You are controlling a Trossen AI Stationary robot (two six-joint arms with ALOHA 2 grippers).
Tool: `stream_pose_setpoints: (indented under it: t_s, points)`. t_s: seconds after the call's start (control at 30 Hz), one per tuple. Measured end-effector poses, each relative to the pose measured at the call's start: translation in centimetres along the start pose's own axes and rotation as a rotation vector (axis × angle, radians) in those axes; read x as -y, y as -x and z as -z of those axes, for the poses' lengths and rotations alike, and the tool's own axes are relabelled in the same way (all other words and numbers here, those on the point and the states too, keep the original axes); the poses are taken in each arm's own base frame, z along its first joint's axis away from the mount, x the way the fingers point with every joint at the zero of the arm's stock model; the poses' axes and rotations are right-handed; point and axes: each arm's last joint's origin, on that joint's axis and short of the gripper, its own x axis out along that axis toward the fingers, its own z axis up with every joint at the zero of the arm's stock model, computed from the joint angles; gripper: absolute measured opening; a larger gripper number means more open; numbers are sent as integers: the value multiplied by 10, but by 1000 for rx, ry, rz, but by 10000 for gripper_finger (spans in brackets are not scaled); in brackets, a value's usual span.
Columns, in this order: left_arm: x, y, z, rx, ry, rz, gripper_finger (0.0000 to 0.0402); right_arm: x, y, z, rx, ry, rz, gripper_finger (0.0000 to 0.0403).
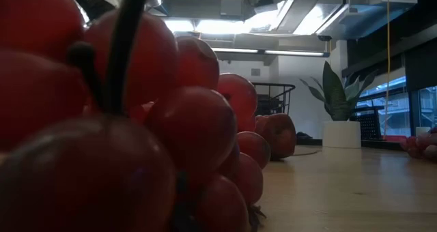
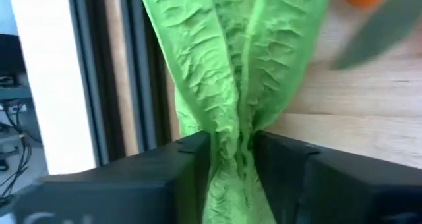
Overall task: Build produce basket
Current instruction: Put the green beans into the wire basket
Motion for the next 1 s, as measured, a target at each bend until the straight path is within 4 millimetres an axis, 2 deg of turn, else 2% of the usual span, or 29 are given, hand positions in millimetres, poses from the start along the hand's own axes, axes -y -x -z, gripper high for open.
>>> stream_pose_setpoints:
  t_s: [0.23,0.47,0.63,0.83,1.0]
  points:
    - [-14,27,8,119,4,58,9,-1,0,4,-43,-18,-12,103]
    - [-36,49,19,173,45,124,4,-2,0,6,-59,-58,-15,103]
    - [-47,69,30,247,31,235,2,-3,0,9,-88,-83,-21,103]
    - [-59,113,37,372,-13,400,1,-3,1,10,-101,-85,-33,103]
    - [-66,156,39,485,-94,535,1,-7,10,10,-87,-84,-31,103]
